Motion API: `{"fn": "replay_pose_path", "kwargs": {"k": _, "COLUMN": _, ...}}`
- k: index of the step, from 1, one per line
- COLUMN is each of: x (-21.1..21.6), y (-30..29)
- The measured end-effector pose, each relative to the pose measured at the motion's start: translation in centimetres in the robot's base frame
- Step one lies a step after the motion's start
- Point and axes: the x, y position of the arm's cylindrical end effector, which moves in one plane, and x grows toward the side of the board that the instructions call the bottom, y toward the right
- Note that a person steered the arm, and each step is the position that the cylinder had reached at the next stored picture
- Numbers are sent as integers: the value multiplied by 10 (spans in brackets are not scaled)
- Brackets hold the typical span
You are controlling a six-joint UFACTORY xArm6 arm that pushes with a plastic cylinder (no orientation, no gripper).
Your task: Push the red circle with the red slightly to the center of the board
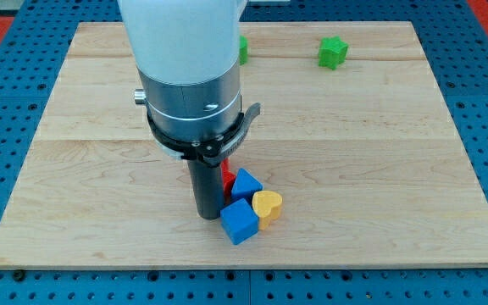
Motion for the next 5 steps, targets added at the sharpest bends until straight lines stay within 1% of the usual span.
{"fn": "replay_pose_path", "kwargs": {"k": 2, "x": -1, "y": -1}}
{"fn": "replay_pose_path", "kwargs": {"k": 5, "x": -29, "y": -1}}
